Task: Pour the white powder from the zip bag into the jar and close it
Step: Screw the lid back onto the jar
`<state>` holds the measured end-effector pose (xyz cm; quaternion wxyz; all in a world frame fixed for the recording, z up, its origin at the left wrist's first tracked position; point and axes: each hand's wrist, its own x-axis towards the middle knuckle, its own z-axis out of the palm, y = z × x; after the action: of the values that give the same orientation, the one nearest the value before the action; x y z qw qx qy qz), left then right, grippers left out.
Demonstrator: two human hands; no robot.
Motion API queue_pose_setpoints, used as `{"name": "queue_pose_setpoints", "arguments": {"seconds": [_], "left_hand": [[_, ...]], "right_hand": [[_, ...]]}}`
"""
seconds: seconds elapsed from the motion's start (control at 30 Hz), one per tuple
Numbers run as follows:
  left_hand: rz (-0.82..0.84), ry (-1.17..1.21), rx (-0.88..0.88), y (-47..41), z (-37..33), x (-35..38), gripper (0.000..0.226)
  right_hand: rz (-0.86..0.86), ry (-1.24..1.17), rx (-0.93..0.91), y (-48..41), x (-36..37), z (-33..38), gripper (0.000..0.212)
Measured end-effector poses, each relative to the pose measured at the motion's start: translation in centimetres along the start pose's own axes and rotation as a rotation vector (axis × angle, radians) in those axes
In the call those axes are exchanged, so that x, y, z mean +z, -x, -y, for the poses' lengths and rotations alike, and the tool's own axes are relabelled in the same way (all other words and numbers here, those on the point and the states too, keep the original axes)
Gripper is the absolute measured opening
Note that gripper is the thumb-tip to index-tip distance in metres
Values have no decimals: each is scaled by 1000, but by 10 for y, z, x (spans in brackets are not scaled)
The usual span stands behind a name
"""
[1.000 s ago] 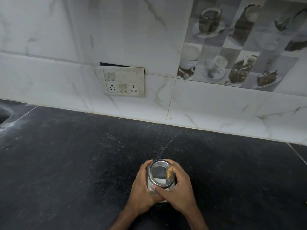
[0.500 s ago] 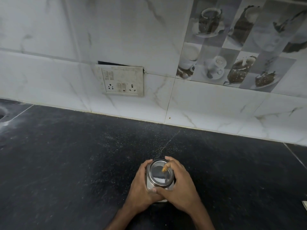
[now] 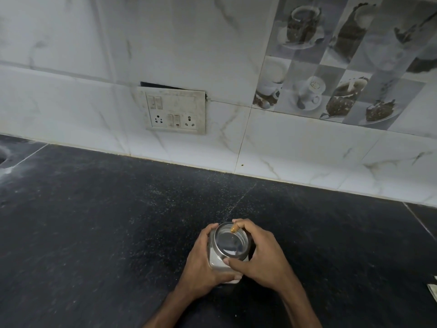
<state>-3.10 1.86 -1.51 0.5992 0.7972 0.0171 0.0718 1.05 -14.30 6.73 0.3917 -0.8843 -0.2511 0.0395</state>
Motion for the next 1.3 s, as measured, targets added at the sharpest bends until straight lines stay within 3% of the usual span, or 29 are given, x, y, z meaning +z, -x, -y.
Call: {"name": "queue_pose_setpoints", "arguments": {"seconds": [0.3,0.47,0.57,0.67,0.73,0.8,0.87,0.93,1.07,1.2,1.3], "left_hand": [[-6,-11,-9,0,2,0,114],[-10,-14,-7,0,2,1,109],[-7,-7,-8,0,3,1,111],[6,-1,-1,0,4,2,115],[8,6,6,0,4,2,114],[2,14,10,0,3,2,111],[-8,23,8,0,5,2,109],[-5,31,4,0,7,3,112],[2,12,12,0,8,2,114],[-7,21,-3,-1,9,2,114],[27,15,10,-1,9,1,116]], "right_hand": [[-10,112,64,0,2,9,67],[98,249,113,0,-2,18,115],[143,230,61,-2,-6,26,102],[69,345,92,-7,2,35,89],[31,432,156,-9,4,40,96],[97,465,173,-6,-1,42,100],[195,472,162,-4,-4,45,95],[185,519,176,-6,-1,46,91],[208,557,259,-6,3,45,108],[211,584,205,-8,2,48,90],[232,648,290,-12,0,50,103]]}}
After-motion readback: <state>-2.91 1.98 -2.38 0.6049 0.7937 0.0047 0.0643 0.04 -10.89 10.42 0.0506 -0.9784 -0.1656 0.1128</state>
